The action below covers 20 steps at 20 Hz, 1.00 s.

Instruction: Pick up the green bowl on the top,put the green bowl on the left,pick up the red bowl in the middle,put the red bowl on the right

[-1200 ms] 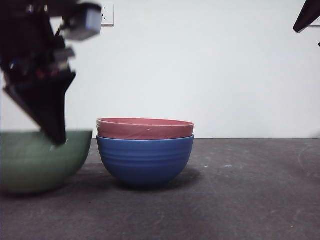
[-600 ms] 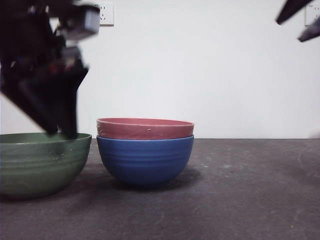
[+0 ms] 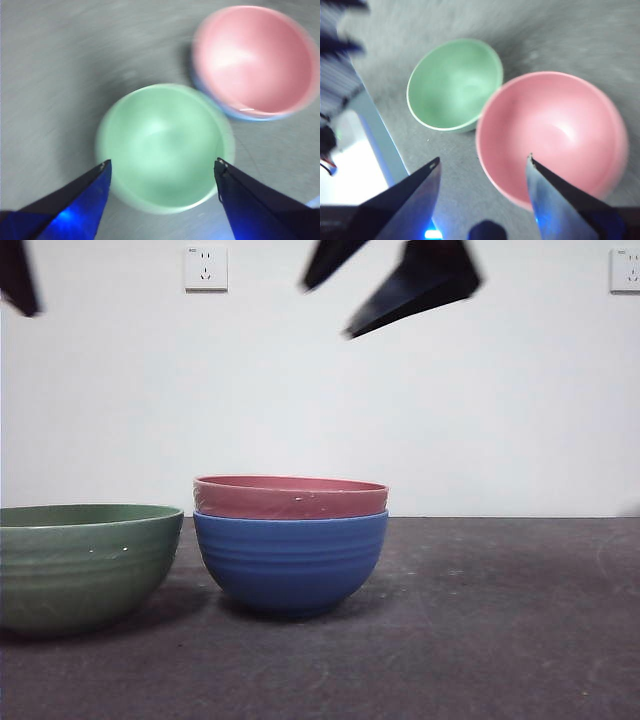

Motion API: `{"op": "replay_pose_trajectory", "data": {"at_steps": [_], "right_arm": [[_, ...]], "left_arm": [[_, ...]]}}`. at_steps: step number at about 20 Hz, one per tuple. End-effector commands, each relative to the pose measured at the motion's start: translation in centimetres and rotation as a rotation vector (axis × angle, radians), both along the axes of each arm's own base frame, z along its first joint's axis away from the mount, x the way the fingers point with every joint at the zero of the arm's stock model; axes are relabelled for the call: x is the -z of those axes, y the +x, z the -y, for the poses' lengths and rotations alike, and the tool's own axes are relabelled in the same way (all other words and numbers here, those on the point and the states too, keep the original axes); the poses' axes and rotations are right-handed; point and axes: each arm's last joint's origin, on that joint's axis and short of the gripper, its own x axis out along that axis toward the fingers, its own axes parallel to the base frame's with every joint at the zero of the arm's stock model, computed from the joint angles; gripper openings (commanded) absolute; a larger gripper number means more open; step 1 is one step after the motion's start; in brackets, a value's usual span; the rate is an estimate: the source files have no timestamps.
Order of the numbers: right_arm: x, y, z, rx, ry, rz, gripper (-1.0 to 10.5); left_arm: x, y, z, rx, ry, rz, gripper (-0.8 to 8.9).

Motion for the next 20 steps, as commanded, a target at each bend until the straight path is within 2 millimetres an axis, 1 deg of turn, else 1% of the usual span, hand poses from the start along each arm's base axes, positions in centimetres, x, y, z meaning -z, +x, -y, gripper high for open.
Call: {"op": "replay_pose_trajectory", "data": {"at_steps": [1,4,5,7,8,11,14,16,18,20], "right_arm": [[1.2,0.4,-2.8,-0.066,-0.057,0.009,2.8],[3.6,0.5,-5.9,-0.114,-0.157,0.031,2.8],[4.3,0.5,-6.5,-0.124,-0.189,0.046,2.7],[5.9,0.6,-7.7,-0.162,-0.229,0.048,2.1],[6.6,0.8,-8.1,-0.165,-0.234,0.041,2.1],[8.4,1.4,-8.9,-0.169,-0.255,0.021,2.1],[9.7,1.7,-9.2,-0.186,-0.284,0.006,2.1],[10.0,1.8,-9.3,-0.192,-0.29,0.005,1.2],[9.9,1.8,-9.3,-0.191,-0.287,0.009,0.7],[10.0,1.9,-9.2,-0.19,-0.29,0.007,0.0]], "left_arm": [[-0.2,-0.3,-2.1,-0.053,-0.037,-0.011,3.45],[-0.3,-0.5,-3.5,-0.074,-0.096,-0.01,3.45],[-0.3,-0.5,-3.6,-0.077,-0.104,-0.012,3.45],[-0.3,-0.5,-3.6,-0.066,-0.116,-0.014,3.45],[-0.3,-0.5,-3.6,-0.066,-0.115,-0.015,3.45],[-0.3,-0.5,-3.6,-0.067,-0.115,-0.017,3.45],[-0.3,-0.5,-3.6,-0.067,-0.114,-0.017,3.45],[-0.3,-0.5,-3.6,-0.067,-0.113,-0.016,3.45],[-0.3,-0.5,-3.6,-0.066,-0.113,-0.016,3.45],[-0.3,-0.5,-3.6,-0.066,-0.112,-0.016,3.45]]}}
